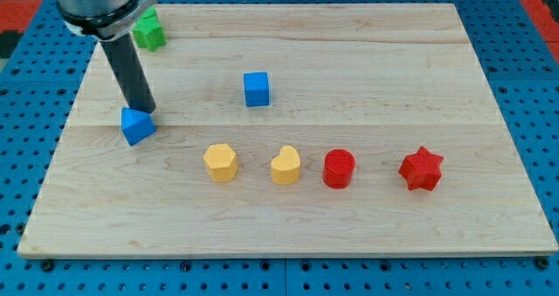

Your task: Place the triangle parallel to the hexagon

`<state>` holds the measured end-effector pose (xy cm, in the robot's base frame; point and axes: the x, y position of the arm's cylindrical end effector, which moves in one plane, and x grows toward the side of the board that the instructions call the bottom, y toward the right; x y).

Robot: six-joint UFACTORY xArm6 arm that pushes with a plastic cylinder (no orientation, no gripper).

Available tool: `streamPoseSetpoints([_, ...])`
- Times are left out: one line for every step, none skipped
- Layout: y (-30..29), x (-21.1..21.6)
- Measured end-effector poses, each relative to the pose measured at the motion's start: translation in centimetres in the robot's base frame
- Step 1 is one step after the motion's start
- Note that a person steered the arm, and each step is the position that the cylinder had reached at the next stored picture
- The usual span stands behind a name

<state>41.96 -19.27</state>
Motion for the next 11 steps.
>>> streamPoseSetpoints([-0.1,3.8])
streamPoseSetpoints([0.5,6.4])
streamPoseSetpoints([2.0,6.4])
streamPoseSetpoints([4.6,4.8])
streamPoseSetpoints([-2.8,2.3])
streamPoseSetpoints([-6.3,3.1])
streamPoseSetpoints([-9.9,7.5])
streamPoseSetpoints([-5.8,11.0])
streamPoseSetpoints([0.4,11.6])
streamPoseSetpoints([0.2,11.5])
streamPoseSetpoints([-1.9,12.4])
